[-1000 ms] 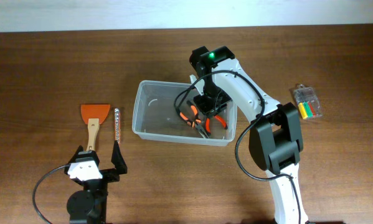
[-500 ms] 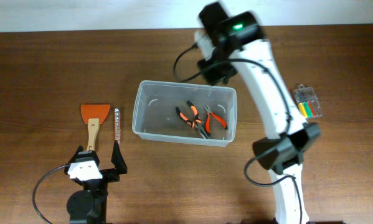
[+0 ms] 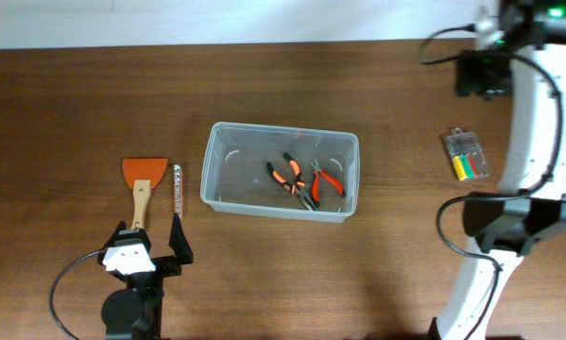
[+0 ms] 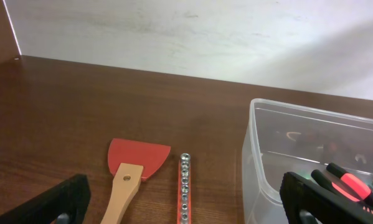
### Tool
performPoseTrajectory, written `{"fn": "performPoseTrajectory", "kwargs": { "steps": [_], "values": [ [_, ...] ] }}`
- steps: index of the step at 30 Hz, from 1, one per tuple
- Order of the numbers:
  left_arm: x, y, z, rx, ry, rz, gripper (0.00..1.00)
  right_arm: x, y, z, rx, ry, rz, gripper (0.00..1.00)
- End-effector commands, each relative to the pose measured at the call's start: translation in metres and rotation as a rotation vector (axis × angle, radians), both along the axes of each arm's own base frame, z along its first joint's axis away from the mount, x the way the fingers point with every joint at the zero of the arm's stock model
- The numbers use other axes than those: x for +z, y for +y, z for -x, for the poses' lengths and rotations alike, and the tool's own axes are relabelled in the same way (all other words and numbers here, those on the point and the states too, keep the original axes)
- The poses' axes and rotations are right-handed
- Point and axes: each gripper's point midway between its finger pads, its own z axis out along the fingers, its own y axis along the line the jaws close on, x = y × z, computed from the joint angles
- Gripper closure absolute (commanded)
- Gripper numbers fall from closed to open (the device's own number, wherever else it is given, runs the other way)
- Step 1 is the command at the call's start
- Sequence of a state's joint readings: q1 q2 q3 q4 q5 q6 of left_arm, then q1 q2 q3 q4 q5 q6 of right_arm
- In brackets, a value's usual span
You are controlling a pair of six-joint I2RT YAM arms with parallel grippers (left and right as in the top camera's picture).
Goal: Pack container
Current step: 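Move the right gripper to the screwdriver pack and grasp its top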
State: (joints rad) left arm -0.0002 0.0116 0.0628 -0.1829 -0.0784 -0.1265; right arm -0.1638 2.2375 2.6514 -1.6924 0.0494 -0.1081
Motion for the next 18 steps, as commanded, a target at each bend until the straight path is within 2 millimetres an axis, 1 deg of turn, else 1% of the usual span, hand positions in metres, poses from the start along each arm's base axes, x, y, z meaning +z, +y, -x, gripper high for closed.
{"fn": "performPoseTrajectory", "kwargs": {
  "steps": [1,2,5,6,7,9,11,12,14,15,18],
  "values": [
    [-0.002,-0.001,0.000,-0.008,0.002,-0.014,0.01,-0.012,-0.039,0.016,-0.021,0.057,0.006,0.40],
    [-0.002,-0.001,0.000,-0.008,0.002,-0.014,0.01,-0.017,-0.047,0.019,-0.031,0.071,-0.002,0.40],
    [-0.002,-0.001,0.000,-0.008,0.002,-0.014,0.01,-0.037,-0.070,0.028,-0.057,0.117,-0.026,0.32],
    [-0.002,-0.001,0.000,-0.008,0.002,-0.014,0.01,-0.046,-0.076,0.032,-0.055,0.138,-0.035,0.31],
    [-0.002,-0.001,0.000,-0.008,0.002,-0.014,0.01,-0.060,-0.082,0.035,-0.048,0.164,-0.056,0.29],
    [-0.002,-0.001,0.000,-0.008,0.002,-0.014,0.01,-0.078,-0.087,0.040,-0.039,0.197,-0.070,0.24],
    [-0.002,-0.001,0.000,-0.008,0.002,-0.014,0.01,-0.096,-0.089,0.042,-0.012,0.224,-0.075,0.21],
    [-0.002,-0.001,0.000,-0.008,0.002,-0.014,0.01,-0.112,-0.088,0.043,0.017,0.245,-0.079,0.20],
    [-0.002,-0.001,0.000,-0.008,0.002,-0.014,0.01,-0.128,-0.086,0.044,0.029,0.260,-0.084,0.18],
    [-0.002,-0.001,0.000,-0.008,0.002,-0.014,0.01,-0.141,-0.083,0.044,0.056,0.273,-0.085,0.18],
    [-0.002,-0.001,0.000,-0.008,0.002,-0.014,0.01,-0.162,-0.076,0.041,0.103,0.280,-0.080,0.16]
  ]
}}
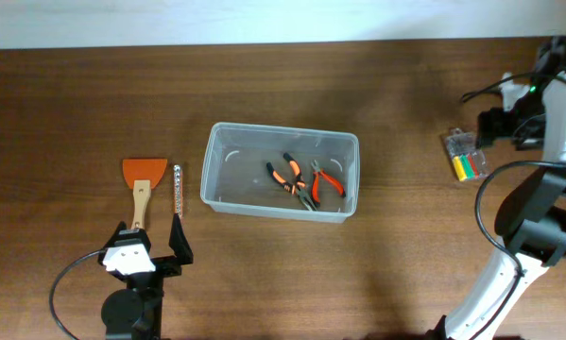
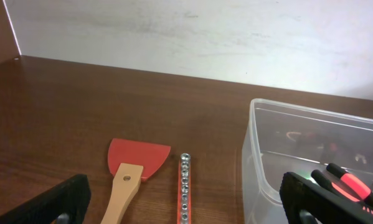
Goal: Pack container
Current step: 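Move the right gripper to the screwdriver pack and grasp its top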
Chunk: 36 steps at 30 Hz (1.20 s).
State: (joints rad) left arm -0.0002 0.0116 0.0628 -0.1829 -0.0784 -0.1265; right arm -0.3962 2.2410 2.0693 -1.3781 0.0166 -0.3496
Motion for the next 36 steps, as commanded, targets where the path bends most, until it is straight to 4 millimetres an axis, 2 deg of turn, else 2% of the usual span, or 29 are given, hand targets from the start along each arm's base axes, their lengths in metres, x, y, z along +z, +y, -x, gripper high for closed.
{"fn": "performPoseTrajectory", "kwargs": {
  "steps": [1,7,13,23,36],
  "values": [
    [-0.002,-0.001,0.000,-0.008,0.002,-0.014,0.01,-0.020,0.016,-0.001,0.103,0.008,-0.019,0.15],
    [-0.002,-0.001,0.000,-0.008,0.002,-0.014,0.01,-0.038,0.020,-0.010,0.161,-0.016,0.009,0.14],
    [-0.002,-0.001,0.000,-0.008,0.002,-0.014,0.01,-0.038,0.010,-0.024,0.172,-0.066,0.058,0.09],
    [-0.002,-0.001,0.000,-0.008,0.002,-0.014,0.01,-0.046,0.007,-0.024,0.173,-0.051,0.071,0.08],
    [-0.002,-0.001,0.000,-0.008,0.002,-0.014,0.01,-0.081,0.016,-0.016,0.195,-0.002,0.016,0.07]
  ]
}}
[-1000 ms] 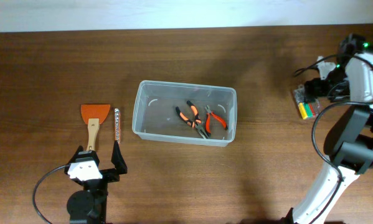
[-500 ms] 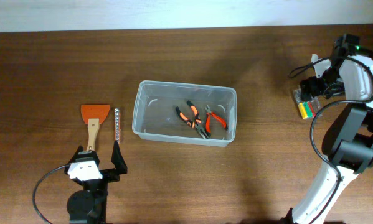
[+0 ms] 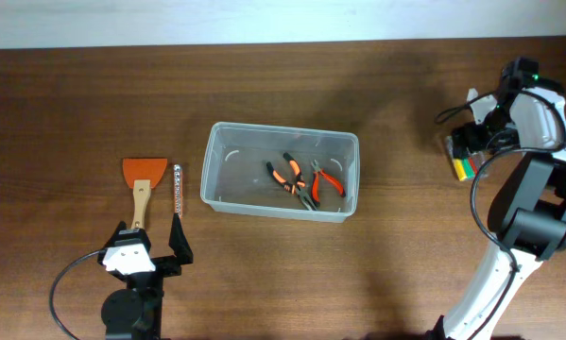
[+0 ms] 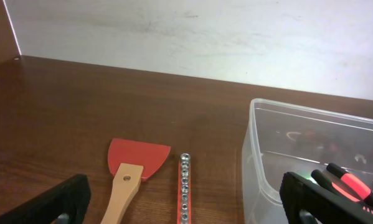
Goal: Pack container
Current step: 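Move the right gripper to the screwdriver pack and grasp its top, then lift the screwdriver pack and lower it into the container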
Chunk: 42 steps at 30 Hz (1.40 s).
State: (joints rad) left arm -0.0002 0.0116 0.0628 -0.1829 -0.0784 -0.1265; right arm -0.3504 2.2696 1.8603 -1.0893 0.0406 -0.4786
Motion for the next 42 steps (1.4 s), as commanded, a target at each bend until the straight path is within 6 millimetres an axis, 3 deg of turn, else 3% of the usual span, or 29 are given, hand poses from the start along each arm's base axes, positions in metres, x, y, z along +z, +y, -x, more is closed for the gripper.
{"fn": "performPoseTrajectory", "kwargs": {
  "steps": [1,8,19,27,34,37,42],
  "values": [
    [-0.002,-0.001,0.000,-0.008,0.002,-0.014,0.01,-0.018,0.007,0.005,0.022,0.033,-0.027,0.07],
    [-0.002,-0.001,0.000,-0.008,0.002,-0.014,0.01,-0.023,0.015,0.005,0.046,0.027,-0.071,0.04],
    [-0.002,-0.001,0.000,-0.008,0.002,-0.014,0.01,-0.055,0.025,0.025,0.016,0.066,-0.106,0.04],
    [-0.002,-0.001,0.000,-0.008,0.002,-0.014,0.01,-0.055,0.025,0.025,0.016,0.066,-0.107,0.12],
    [-0.002,-0.001,0.000,-0.008,0.002,-0.014,0.01,-0.054,0.025,0.025,-0.007,0.067,-0.103,0.26],
    [-0.002,-0.001,0.000,-0.008,0.002,-0.014,0.01,-0.047,0.023,0.020,-0.010,0.055,-0.099,0.35],
    [-0.002,-0.001,0.000,-0.008,0.002,-0.014,0.01,-0.028,0.018,0.007,-0.016,0.025,-0.089,0.37]
  ]
}}
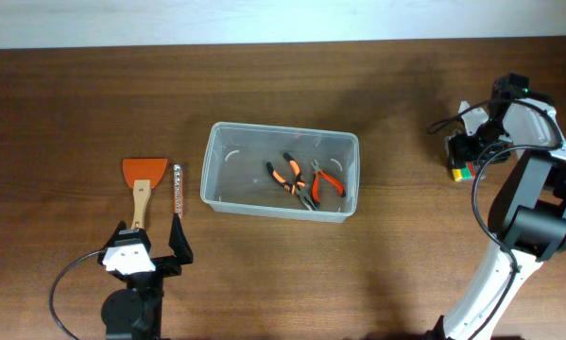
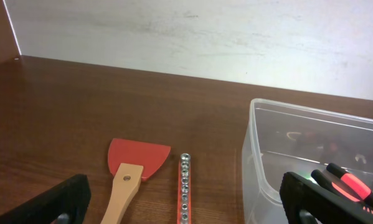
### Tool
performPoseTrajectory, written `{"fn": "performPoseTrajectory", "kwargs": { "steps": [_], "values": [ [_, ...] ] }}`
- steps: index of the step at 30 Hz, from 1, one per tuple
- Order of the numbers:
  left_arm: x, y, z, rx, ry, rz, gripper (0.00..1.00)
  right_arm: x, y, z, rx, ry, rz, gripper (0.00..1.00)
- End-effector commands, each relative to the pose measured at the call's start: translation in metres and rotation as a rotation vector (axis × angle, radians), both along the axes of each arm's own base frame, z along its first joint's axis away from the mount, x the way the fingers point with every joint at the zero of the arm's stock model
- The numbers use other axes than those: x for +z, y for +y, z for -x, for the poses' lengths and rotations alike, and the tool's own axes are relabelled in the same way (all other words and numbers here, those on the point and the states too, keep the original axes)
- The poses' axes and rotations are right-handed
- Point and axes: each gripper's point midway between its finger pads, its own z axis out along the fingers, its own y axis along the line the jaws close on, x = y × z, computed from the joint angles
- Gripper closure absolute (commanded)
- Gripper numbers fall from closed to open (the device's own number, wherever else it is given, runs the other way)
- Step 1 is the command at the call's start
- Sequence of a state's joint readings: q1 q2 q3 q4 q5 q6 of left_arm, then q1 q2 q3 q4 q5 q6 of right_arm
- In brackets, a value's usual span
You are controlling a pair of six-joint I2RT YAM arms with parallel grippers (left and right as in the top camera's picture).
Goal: Pack container
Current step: 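Lift the screwdriver pack and lower it into the container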
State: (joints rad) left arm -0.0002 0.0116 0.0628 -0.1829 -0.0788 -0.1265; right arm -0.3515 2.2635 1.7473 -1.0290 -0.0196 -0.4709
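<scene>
A clear plastic container [image 1: 281, 130] stands mid-table with two orange-handled pliers [image 1: 301, 181] inside; its wall [image 2: 298, 130] and the pliers [image 2: 351, 183] also show in the left wrist view. To its left lie an orange scraper with a wooden handle [image 1: 143, 179] [image 2: 133, 168] and a red socket rail [image 1: 178, 189] [image 2: 184, 186]. My left gripper [image 1: 152, 242] [image 2: 186, 208] stands open just short of them, holding nothing. At the far right my right gripper [image 1: 464, 151] is down on a small clear case of coloured bits [image 1: 460, 172], mostly covering it; its jaws are hidden.
The table's back edge meets a white wall behind the container. The right arm's base and cables stand at the right edge. Bare brown wood lies between the container and the bit case.
My right gripper has moved slightly left and lower onto the bit case, covering more of it. The left arm, container, scraper and rail are unchanged.
My right gripper was first high at the back right, away from the bit case. Then it was just to the case's right, then at its back edge, and now it is down over it. The left gripper has stayed open and still.
</scene>
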Motion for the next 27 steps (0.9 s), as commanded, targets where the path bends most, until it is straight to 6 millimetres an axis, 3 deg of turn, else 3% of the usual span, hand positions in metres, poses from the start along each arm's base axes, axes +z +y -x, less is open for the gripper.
{"fn": "performPoseTrajectory", "kwargs": {
  "steps": [1,9,14,20,23,26,27],
  "values": [
    [-0.002,-0.001,0.000,-0.008,0.002,-0.014,0.01,0.006,0.001,-0.012,-0.011,-0.011,-0.012,0.37],
    [-0.002,-0.001,0.000,-0.008,0.002,-0.014,0.01,0.050,-0.007,-0.035,-0.009,-0.081,0.013,0.37],
    [-0.002,-0.001,0.000,-0.008,0.002,-0.014,0.01,0.100,0.000,-0.058,0.017,-0.166,0.036,0.37],
    [-0.002,-0.001,0.000,-0.008,0.002,-0.014,0.01,0.154,0.052,-0.079,0.127,-0.249,0.034,0.37],
    [-0.002,-0.001,0.000,-0.008,0.002,-0.014,0.01,0.172,0.090,-0.083,0.202,-0.269,0.028,0.37],
    [-0.002,-0.001,0.000,-0.008,0.002,-0.014,0.01,0.185,0.138,-0.087,0.259,-0.293,0.008,0.37],
    [-0.002,-0.001,0.000,-0.008,0.002,-0.014,0.01,0.189,0.162,-0.087,0.293,-0.303,-0.014,0.37]
  ]
}}
